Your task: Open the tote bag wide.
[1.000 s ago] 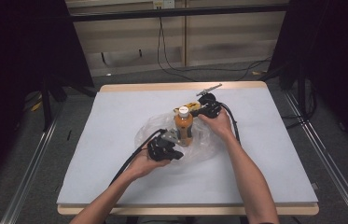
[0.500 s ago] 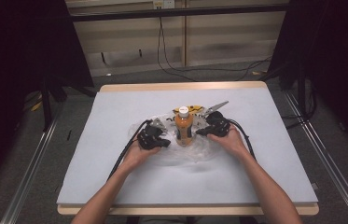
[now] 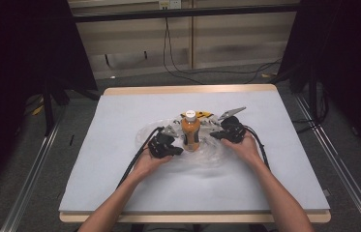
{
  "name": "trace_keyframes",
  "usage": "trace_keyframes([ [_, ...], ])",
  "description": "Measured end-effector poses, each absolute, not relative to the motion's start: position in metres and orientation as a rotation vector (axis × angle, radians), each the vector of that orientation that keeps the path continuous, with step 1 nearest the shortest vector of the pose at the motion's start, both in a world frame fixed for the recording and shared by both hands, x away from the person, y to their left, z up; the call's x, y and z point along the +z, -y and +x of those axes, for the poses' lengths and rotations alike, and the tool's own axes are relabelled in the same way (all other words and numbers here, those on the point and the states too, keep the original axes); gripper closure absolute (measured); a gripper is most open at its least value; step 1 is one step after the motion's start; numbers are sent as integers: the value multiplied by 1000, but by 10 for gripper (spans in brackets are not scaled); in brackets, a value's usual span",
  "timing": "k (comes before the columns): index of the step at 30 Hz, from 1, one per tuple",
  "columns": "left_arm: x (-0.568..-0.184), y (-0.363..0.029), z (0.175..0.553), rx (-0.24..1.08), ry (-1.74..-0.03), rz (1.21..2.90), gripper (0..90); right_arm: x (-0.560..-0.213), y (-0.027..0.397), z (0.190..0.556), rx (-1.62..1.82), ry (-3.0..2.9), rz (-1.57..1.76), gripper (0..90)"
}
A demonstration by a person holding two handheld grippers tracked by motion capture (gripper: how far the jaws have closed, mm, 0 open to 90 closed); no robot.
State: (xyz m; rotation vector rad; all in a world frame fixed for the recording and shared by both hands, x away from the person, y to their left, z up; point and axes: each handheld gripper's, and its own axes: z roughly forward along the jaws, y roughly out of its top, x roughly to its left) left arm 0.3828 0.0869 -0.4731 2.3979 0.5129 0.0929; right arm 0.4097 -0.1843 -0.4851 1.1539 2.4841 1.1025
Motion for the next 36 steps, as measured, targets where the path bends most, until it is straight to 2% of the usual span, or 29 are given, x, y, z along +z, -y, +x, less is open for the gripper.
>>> trace_keyframes([
  [2,-471,-91,382,92,-505,2371,900,-486,180,410,1139,-2490,1155,900],
  [5,-463,-104,381,81,-531,2244,900,-484,179,405,1197,-2480,1140,900],
  [12,-444,-131,369,124,-511,2098,895,-466,196,388,1384,-2362,1121,900],
  [13,-441,-134,367,130,-504,2073,877,-463,198,385,1434,-2344,1120,894],
  [14,-438,-137,365,117,-499,2045,869,-461,201,382,1469,-2323,1124,840],
  [15,-435,-140,363,120,-496,2015,839,-458,203,378,1493,-2288,1138,776],
  [17,-430,-147,360,151,-496,1991,723,-454,208,371,1530,-2244,1135,636],
  [19,-425,-154,353,189,-497,1969,656,-451,211,364,1549,-2212,1140,489],
  [20,-423,-157,350,213,-504,1969,585,-450,213,359,1542,-2191,1146,421],
  [21,-422,-160,348,220,-504,1950,510,-449,214,355,1552,-2176,1141,391],
  [25,-420,-174,339,265,-527,1923,307,-444,223,339,1543,-2114,1144,165],
  [30,-425,-196,329,326,-587,1913,146,-438,238,317,1553,-2022,1152,61],
  [34,-428,-214,323,346,-649,1887,57,-436,248,298,1540,-1991,1149,60],
  [36,-432,-223,319,350,-671,1869,45,-436,252,288,1535,-1983,1146,57],
])
